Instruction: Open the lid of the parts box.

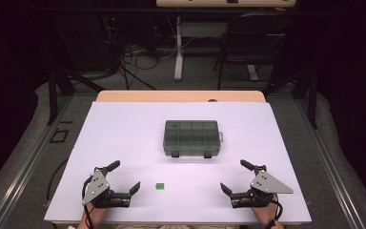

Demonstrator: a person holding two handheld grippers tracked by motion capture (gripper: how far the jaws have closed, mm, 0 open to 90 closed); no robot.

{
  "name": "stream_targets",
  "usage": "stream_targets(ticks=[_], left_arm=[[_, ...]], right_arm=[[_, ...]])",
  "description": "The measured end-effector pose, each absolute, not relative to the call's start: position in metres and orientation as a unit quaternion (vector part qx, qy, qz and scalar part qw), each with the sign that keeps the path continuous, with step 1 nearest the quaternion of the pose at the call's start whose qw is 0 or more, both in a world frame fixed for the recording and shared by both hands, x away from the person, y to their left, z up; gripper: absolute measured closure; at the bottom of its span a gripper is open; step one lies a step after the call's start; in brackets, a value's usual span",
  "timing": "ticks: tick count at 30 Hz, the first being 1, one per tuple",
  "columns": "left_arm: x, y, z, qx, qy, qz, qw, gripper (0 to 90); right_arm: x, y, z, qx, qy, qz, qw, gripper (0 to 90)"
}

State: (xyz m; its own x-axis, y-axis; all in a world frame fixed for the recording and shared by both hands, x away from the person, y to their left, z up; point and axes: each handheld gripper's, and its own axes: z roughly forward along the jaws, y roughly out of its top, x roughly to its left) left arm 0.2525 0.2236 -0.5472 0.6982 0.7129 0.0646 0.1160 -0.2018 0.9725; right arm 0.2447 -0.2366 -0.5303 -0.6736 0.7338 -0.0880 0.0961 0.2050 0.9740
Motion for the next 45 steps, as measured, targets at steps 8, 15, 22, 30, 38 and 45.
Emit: stream_targets(ticks=[8,15,22,30,38,45], left_arm=[[0.254,0.223,-0.547,0.728,0.289,0.255,0.566,0.0],[0.257,0.223,-0.547,0.727,0.301,0.249,0.565,0.0],[0.263,0.211,-0.546,0.74,0.287,0.246,0.556,0.0],[0.272,0.201,-0.543,0.749,0.28,0.239,0.551,0.0],[0.281,0.197,-0.539,0.752,0.282,0.233,0.549,0.0],[0.292,0.188,-0.535,0.761,0.275,0.222,0.543,0.0]], right_arm=[[0.247,-0.235,-0.531,0.292,0.727,0.554,0.282,0.0],[0.257,-0.233,-0.531,0.305,0.728,0.553,0.266,0.0],[0.266,-0.231,-0.532,0.305,0.734,0.552,0.251,0.0],[0.272,-0.224,-0.532,0.296,0.746,0.541,0.252,0.0],[0.278,-0.219,-0.529,0.297,0.755,0.529,0.25,0.0],[0.284,-0.214,-0.527,0.297,0.773,0.504,0.246,0.0]])
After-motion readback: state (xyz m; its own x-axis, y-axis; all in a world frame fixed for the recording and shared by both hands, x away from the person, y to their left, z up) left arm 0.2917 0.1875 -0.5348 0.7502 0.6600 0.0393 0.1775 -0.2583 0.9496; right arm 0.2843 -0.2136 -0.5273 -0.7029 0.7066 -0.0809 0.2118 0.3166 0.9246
